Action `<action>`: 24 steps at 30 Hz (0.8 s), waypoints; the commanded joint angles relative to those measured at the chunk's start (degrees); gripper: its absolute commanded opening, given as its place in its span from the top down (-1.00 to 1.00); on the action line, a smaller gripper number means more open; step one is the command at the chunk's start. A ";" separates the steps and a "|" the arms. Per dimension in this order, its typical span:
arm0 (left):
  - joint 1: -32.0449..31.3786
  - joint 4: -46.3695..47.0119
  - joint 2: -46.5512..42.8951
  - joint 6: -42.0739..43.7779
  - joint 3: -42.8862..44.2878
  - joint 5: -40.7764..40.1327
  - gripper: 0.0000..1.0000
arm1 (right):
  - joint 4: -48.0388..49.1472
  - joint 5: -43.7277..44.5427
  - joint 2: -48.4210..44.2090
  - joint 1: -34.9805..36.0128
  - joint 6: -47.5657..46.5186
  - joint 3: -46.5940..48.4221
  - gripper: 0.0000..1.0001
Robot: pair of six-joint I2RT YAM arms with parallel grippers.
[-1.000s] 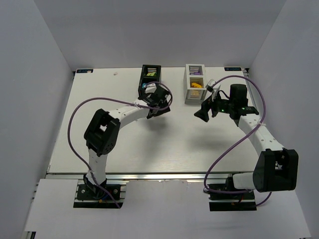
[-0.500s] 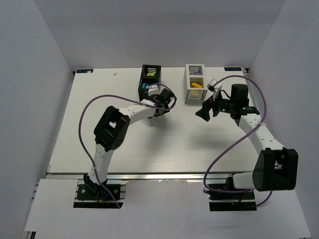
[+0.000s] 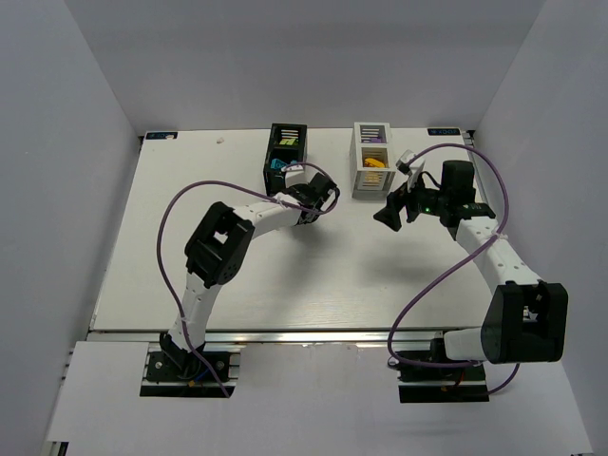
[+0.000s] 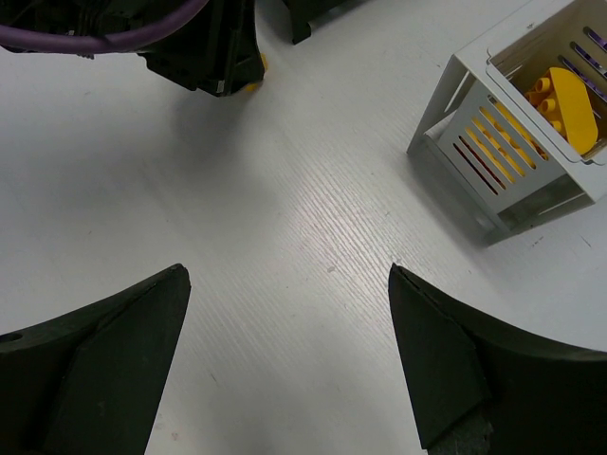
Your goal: Sort the legos into containers by color
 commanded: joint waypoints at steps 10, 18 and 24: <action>-5.12 8.79 -11.86 1.72 -8.73 7.46 0.80 | -2.31 -3.09 0.63 -6.09 4.68 10.07 -0.27; -7.15 17.33 -16.01 8.93 -1.54 15.64 0.91 | 0.51 -6.43 4.15 -17.27 12.34 16.60 0.89; -6.89 19.18 -8.19 13.68 15.13 17.83 0.90 | -0.38 -7.75 3.19 -17.89 11.81 13.45 0.89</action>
